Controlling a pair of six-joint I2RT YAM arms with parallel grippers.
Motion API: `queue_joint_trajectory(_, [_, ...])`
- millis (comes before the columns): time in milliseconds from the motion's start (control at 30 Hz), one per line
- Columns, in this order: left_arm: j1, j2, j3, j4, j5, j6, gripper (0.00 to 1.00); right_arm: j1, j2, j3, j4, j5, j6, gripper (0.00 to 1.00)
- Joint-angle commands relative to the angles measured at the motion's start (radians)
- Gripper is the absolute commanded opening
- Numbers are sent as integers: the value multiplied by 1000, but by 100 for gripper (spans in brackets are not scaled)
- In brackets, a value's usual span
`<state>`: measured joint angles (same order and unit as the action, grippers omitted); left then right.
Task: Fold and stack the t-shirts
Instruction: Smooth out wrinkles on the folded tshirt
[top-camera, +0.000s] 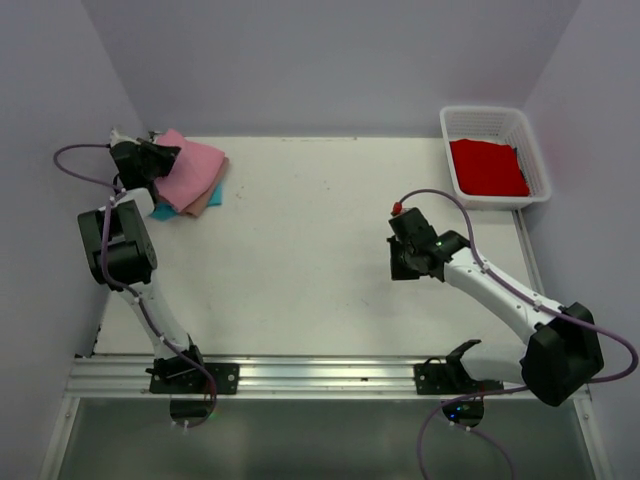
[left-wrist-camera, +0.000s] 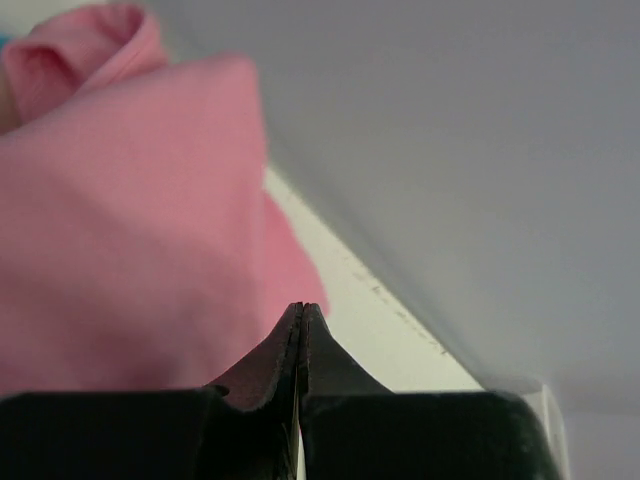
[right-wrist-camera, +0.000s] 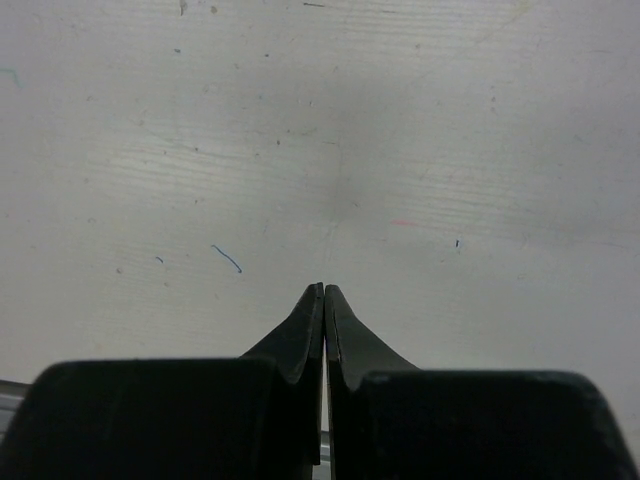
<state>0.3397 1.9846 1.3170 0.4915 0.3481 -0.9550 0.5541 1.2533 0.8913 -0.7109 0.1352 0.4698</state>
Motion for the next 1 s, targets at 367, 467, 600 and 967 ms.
queue_joint_trajectory(367, [38, 246, 47, -334, -192, 33, 0, -3, -83, 29, -55, 32, 12, 0])
queue_joint_trajectory(467, [71, 246, 15, -218, -64, 3, 0, -3, -107, 28, -56, 35, 12, 4])
queue_joint_trajectory(600, [78, 153, -31, -50, 57, -2, 0, -3, -127, 23, -45, 49, 1, 39])
queue_joint_trajectory(967, [-25, -493, -278, -4, 272, 113, 94, -37, -114, 149, -38, 334, -65, 99])
